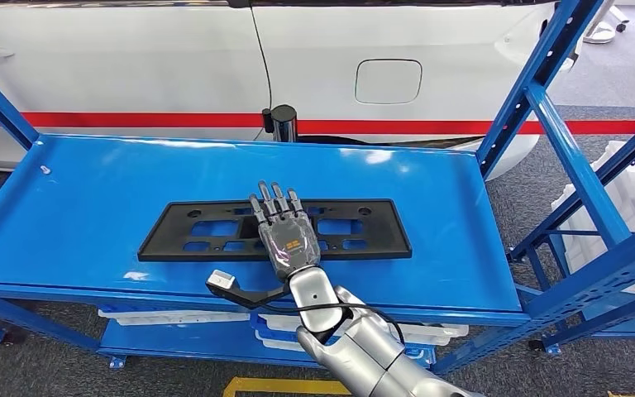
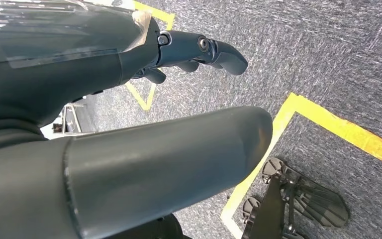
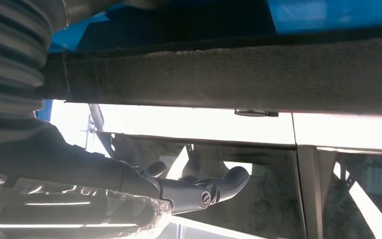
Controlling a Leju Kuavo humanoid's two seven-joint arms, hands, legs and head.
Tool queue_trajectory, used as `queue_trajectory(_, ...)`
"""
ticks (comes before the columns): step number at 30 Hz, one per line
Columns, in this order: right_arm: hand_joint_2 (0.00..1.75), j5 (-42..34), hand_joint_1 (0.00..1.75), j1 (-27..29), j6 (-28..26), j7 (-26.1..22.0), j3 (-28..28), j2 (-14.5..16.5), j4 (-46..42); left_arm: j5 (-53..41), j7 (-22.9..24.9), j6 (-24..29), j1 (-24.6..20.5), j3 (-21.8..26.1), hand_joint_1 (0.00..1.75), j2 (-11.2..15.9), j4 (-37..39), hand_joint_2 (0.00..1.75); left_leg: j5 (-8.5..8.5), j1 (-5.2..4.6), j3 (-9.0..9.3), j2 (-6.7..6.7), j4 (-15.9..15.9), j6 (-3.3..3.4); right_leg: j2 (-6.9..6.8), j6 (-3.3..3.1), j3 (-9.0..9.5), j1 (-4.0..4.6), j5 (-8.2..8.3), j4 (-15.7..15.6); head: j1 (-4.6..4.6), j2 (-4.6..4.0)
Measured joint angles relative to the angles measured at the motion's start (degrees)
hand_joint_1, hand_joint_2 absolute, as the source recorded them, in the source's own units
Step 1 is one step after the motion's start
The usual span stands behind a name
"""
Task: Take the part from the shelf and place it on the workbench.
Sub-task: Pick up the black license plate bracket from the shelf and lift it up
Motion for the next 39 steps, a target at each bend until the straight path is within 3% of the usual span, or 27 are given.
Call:
queue_trajectory(1,1.75,0.00,1.62,-0.04,0.37,-0.07,-0.14,0.05,0.11,-0.04,0.00,0.00,0.00,0.05,0.00,-0.01,0.00,0.00,0.00,0.00,0.00,0.00,0.00,0.00,0.00,0.00,0.00,0.00,0.00,0.00,0.00,0.00)
queue_trajectory(4,1.75,-0.04,1.75,-0.04,1.07,-0.54,-0.45,0.09,0.48,-0.18,0.00,0.00,-0.01,0.32,0.00,-0.02,0.00,0.00,0.00,0.00,0.00,0.00,0.00,0.00,0.00,0.00,0.01,0.00,0.00,0.00,0.00,0.00)
queue_trajectory(21,1.75,-1.21,1.75,1.14,0.45,-3.22,-2.44,-0.18,-0.35,-0.71,0.00,0.98,-0.14,0.78,0.00,-0.07,0.00,0.00,0.00,0.00,-0.03,0.00,0.00,0.00,0.00,0.00,-0.03,-0.01,0.00,0.00,0.00,0.00)
queue_trajectory(27,1.75,-6.29,1.75,2.87,-2.94,-7.24,-4.82,-1.38,-8.83,-0.85,0.00,0.96,-0.14,0.80,0.00,-0.11,0.00,0.00,0.00,-0.01,-0.03,0.00,0.00,0.00,0.01,0.00,-0.03,-0.01,0.00,0.00,0.00,0.00)
queue_trajectory(36,1.75,-12.08,1.75,4.29,-4.52,-11.20,-8.72,-4.04,-28.43,-1.73,0.00,2.14,-0.10,0.81,0.00,-0.32,0.00,0.00,0.00,-0.04,-0.04,0.00,0.01,0.00,0.01,0.01,-0.04,-0.05,0.01,0.00,0.00,0.00)
queue_trajectory(39,1.75,-16.47,1.75,4.28,-4.94,-13.90,-9.92,-4.28,-33.56,-1.94,0.00,2.09,-0.10,0.81,0.00,-0.39,0.00,1.31,0.00,-0.04,-0.04,0.00,0.01,0.00,0.01,0.01,-0.04,-0.05,0.01,0.00,0.00,0.00)
